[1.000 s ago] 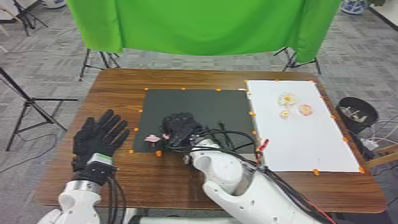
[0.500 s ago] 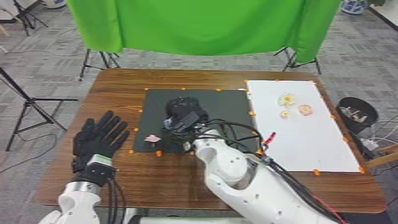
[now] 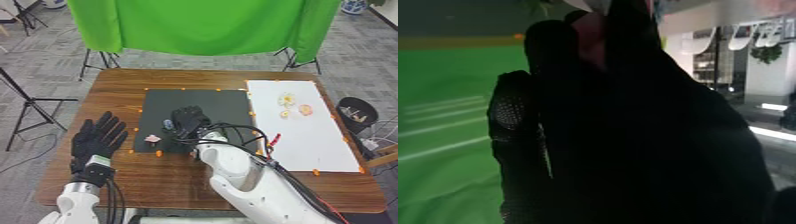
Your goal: Arrange flowers
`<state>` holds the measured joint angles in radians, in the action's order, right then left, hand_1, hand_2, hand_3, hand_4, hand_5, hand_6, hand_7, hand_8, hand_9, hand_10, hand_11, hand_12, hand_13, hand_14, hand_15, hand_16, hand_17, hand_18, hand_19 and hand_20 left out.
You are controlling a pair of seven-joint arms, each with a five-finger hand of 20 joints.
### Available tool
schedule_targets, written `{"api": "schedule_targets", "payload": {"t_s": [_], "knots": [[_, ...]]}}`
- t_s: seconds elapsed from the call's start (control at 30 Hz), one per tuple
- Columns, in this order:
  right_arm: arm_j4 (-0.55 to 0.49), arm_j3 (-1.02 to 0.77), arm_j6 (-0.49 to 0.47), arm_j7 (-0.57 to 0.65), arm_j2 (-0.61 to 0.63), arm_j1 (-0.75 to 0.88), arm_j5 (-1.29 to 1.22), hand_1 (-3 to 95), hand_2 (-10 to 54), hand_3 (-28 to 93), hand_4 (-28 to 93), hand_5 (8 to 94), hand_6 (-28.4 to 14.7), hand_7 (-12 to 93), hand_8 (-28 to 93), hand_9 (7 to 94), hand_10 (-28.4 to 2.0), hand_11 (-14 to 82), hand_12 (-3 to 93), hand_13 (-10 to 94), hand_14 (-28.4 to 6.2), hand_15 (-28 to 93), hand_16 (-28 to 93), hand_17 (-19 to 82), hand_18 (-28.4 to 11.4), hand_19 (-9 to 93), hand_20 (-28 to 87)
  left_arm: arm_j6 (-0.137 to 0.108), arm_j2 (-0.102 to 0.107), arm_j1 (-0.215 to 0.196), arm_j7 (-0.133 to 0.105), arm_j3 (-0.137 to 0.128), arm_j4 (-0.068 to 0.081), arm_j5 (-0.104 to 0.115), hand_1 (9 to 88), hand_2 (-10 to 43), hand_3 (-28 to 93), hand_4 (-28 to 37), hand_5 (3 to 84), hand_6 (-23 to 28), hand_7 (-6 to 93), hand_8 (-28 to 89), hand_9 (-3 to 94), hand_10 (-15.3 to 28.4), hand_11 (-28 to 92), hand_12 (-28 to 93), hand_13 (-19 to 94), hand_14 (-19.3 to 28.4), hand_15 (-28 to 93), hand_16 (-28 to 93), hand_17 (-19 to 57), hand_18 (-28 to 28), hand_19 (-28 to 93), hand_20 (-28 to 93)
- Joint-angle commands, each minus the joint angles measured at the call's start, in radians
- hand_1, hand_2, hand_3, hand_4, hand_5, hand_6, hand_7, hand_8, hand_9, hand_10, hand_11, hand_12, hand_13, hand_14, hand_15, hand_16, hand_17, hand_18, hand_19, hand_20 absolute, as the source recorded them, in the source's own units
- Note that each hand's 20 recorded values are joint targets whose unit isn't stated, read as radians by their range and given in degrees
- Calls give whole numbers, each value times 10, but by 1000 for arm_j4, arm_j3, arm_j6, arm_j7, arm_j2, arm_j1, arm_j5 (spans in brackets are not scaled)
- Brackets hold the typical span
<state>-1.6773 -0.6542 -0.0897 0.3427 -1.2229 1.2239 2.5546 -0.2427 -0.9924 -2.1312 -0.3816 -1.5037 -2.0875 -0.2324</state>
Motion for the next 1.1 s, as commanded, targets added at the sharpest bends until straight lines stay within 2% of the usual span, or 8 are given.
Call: {"api": "schedule_targets", "payload": {"t_s": [0.03, 0.3, 0.43, 0.6, 0.77, 0.83, 1.1], "knots": [[-40, -21, -26, 23, 10, 13, -37, 578, -95, 734, -283, 685, 31, 254, -127, 789, -85, 99, 323, 618, -89, 495, 424, 248, -210, 760, 461, 1, -8, -9, 0, -5, -4, 4, 269, 162, 701, -283, 410, 107, 143, -91, 330, 164, 269, 108, 244, 173, 429, -77, -72, 152, 363, 89], [-73, -44, -100, 26, 15, 22, -46, 484, -95, 859, -283, 607, 12, 223, -152, 684, -110, 268, 221, 548, -123, 626, 308, 226, -216, 751, 472, -2, -7, -15, -11, -5, -8, 8, 270, 162, 701, -283, 409, 106, 144, -91, 329, 163, 269, 108, 243, 172, 429, -77, -72, 152, 363, 88], [-79, -50, -130, 21, 16, 24, -27, 464, -95, 873, -283, 583, 8, 214, -152, 642, -117, 293, 221, 508, -136, 673, 286, 208, -220, 746, 476, -3, -5, -20, -18, -7, -11, 13, 269, 160, 704, -283, 408, 105, 145, -91, 329, 163, 270, 108, 243, 172, 430, -76, -72, 152, 362, 88], [-99, -67, -205, 37, 16, 31, -51, 445, -95, 881, -283, 552, -5, 199, -145, 588, -135, 304, 227, 468, -149, 702, 281, 191, -226, 738, 482, -2, -9, -19, -13, -8, -11, 13, 271, 159, 704, -283, 406, 106, 146, -92, 329, 164, 271, 108, 243, 173, 429, -76, -71, 152, 362, 88], [-143, -102, -271, 30, 20, 44, -90, 422, -95, 867, -283, 510, -13, 184, -138, 523, -149, 270, 209, 424, -166, 715, 254, 176, -232, 729, 489, -2, -10, -29, -26, -12, -14, 16, 273, 153, 707, -283, 406, 107, 145, -91, 328, 163, 271, 107, 243, 173, 430, -77, -71, 152, 362, 89], [-163, -116, -277, 24, 27, 53, -97, 389, -95, 857, -283, 479, -21, 175, -137, 478, -164, 228, 199, 389, -178, 716, 241, 159, -240, 722, 496, -5, -10, -31, -27, -13, -17, 17, 273, 152, 707, -283, 405, 106, 145, -91, 327, 163, 271, 107, 243, 172, 429, -77, -71, 152, 361, 89], [-225, -150, -260, 36, 53, 79, -127, 351, -95, 837, -283, 425, -36, 147, -124, 415, -181, 178, 195, 358, -192, 717, 228, 147, -247, 714, 506, -6, -12, -35, -28, -16, -18, 19, 276, 145, 707, -283, 402, 107, 145, -91, 326, 163, 271, 108, 241, 172, 428, -76, -71, 152, 361, 89]]}}
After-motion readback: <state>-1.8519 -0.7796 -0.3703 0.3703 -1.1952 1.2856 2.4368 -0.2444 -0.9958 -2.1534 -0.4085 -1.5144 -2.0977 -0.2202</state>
